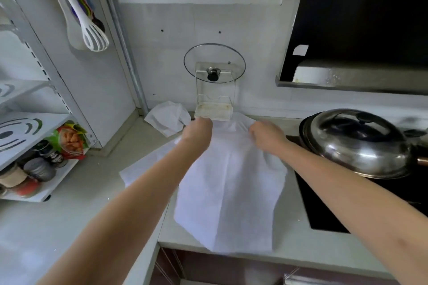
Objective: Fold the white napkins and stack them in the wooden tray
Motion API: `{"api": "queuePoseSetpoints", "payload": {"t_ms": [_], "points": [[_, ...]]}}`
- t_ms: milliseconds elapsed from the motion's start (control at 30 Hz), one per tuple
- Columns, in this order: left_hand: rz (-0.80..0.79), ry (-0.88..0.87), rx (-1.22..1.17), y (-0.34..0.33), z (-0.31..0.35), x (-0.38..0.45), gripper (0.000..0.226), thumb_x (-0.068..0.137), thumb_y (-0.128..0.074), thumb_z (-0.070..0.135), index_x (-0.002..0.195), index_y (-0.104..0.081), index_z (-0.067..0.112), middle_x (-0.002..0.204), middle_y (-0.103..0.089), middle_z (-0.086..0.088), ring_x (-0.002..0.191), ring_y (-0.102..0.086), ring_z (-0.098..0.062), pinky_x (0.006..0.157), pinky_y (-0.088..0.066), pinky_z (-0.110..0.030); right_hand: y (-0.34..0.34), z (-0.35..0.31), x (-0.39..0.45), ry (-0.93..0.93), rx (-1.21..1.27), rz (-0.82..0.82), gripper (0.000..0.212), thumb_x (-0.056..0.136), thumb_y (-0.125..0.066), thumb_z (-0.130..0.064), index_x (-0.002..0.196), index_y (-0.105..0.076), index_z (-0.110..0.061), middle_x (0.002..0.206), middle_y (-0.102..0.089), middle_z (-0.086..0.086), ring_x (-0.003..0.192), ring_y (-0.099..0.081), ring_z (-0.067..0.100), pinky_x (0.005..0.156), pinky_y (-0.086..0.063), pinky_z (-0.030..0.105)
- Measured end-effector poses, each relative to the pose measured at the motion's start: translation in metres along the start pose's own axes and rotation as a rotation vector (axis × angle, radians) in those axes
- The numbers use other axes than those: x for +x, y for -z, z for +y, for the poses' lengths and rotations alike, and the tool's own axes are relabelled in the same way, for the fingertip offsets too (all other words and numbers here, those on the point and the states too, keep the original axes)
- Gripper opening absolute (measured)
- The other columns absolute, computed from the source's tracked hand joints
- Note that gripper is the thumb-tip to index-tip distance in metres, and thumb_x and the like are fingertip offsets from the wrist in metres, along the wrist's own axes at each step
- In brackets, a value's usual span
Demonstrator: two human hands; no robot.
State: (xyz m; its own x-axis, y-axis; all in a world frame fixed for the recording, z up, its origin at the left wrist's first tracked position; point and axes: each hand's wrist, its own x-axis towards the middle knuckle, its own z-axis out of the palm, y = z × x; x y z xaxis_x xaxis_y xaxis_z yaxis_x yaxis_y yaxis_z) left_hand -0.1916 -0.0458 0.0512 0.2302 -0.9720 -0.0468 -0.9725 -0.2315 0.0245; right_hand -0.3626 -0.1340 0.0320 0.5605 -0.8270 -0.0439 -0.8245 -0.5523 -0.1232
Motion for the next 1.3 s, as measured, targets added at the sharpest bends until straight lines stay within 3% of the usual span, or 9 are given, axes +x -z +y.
{"api": "queuePoseSetpoints", "payload": {"t_ms": [167,300,400,533,633,733,967,1133,1300], "points": [[0.539,-0.124,-0.030,0.029,-0.017,0.032,0.028,0.080,-0.047,-0.017,0.094,-0.063,0.001,0.100,-0.060,-0.015,0.110,-0.056,-0.032,0.084,-0.051,-0.037,0.042,0.017,0.012,0.118,-0.066,0.685,0.029,0.065,-0.050,0.022,0.080,-0.056,-0.003,0.067,-0.059,0.013,0.054,-0.048,0.027,0.055,-0.025,0.028],[0.668,-0.234,-0.127,0.022,-0.024,0.010,0.022,0.081,-0.048,-0.021,0.088,-0.063,-0.006,0.089,-0.064,-0.021,0.108,-0.060,-0.039,0.079,-0.050,-0.041,0.033,0.028,-0.002,0.366,-0.179,0.823,0.033,0.056,-0.063,0.018,0.075,-0.050,-0.006,0.066,-0.053,0.010,0.055,-0.047,0.026,0.062,-0.026,0.029],[0.484,-0.231,-0.065,-0.008,-0.030,-0.014,0.021,0.086,-0.046,-0.013,0.097,-0.059,0.000,0.084,-0.061,-0.019,0.082,-0.063,-0.038,0.060,-0.043,-0.038,0.000,0.031,-0.023,0.420,-0.208,0.556,0.030,0.063,-0.066,0.010,0.086,-0.053,-0.005,0.081,-0.060,0.012,0.071,-0.058,0.030,0.066,-0.026,0.030],[-0.034,-0.183,0.197,-0.072,-0.023,-0.037,0.029,0.099,-0.037,0.006,0.121,-0.054,0.011,0.116,-0.059,-0.012,0.104,-0.060,-0.031,0.080,-0.047,-0.036,-0.077,0.039,-0.053,0.257,-0.153,-0.009,0.041,0.083,-0.043,0.008,0.121,-0.047,-0.005,0.117,-0.059,0.014,0.102,-0.057,0.034,0.082,-0.048,0.041],[-0.205,-0.188,0.104,-0.125,-0.018,-0.050,0.027,0.098,-0.037,0.004,0.118,-0.056,0.007,0.123,-0.055,-0.011,0.112,-0.056,-0.028,0.090,-0.047,-0.035,-0.116,0.040,-0.077,0.247,-0.110,-0.199,0.039,0.082,-0.037,0.011,0.117,-0.044,-0.006,0.100,-0.058,0.011,0.093,-0.057,0.034,0.078,-0.047,0.038],[-0.433,-0.035,-0.056,-0.159,-0.009,-0.065,0.020,0.094,-0.041,0.003,0.089,-0.058,0.014,0.098,-0.057,-0.003,0.110,-0.057,-0.029,0.090,-0.049,-0.035,-0.137,0.040,-0.099,0.231,-0.117,-0.351,0.031,0.079,-0.034,0.008,0.102,-0.034,-0.013,0.074,-0.036,0.004,0.070,-0.041,0.026,0.059,-0.030,0.034],[-0.875,-0.072,-0.043,-0.193,0.004,-0.096,0.028,0.097,-0.045,0.027,0.070,-0.044,0.022,0.071,-0.039,0.005,0.086,-0.046,-0.021,0.078,-0.040,-0.030,-0.171,0.048,-0.125,0.132,-0.029,-0.746,0.047,0.081,-0.032,0.013,0.112,-0.058,-0.010,0.106,-0.055,0.013,0.093,-0.055,0.028,0.064,-0.036,0.031],[-0.962,-0.156,-0.062,-0.195,-0.007,-0.102,0.038,0.099,-0.038,0.024,0.111,-0.052,-0.009,0.083,-0.047,-0.015,0.087,-0.064,-0.037,0.057,-0.039,-0.023,-0.164,0.052,-0.127,0.068,0.007,-0.735,0.033,0.077,-0.032,0.011,0.069,-0.047,-0.018,0.082,-0.050,0.004,0.077,-0.047,0.022,0.053,-0.029,0.026],[-0.641,-0.078,-0.157,-0.189,-0.022,-0.078,0.027,0.101,-0.038,0.014,0.111,-0.058,-0.002,0.104,-0.054,-0.014,0.096,-0.052,-0.026,0.085,-0.043,-0.034,-0.158,0.051,-0.116,-0.005,0.099,-0.514,0.036,0.076,-0.032,0.013,0.062,-0.035,-0.020,0.073,-0.041,-0.002,0.076,-0.044,0.023,0.052,-0.026,0.025]]}}
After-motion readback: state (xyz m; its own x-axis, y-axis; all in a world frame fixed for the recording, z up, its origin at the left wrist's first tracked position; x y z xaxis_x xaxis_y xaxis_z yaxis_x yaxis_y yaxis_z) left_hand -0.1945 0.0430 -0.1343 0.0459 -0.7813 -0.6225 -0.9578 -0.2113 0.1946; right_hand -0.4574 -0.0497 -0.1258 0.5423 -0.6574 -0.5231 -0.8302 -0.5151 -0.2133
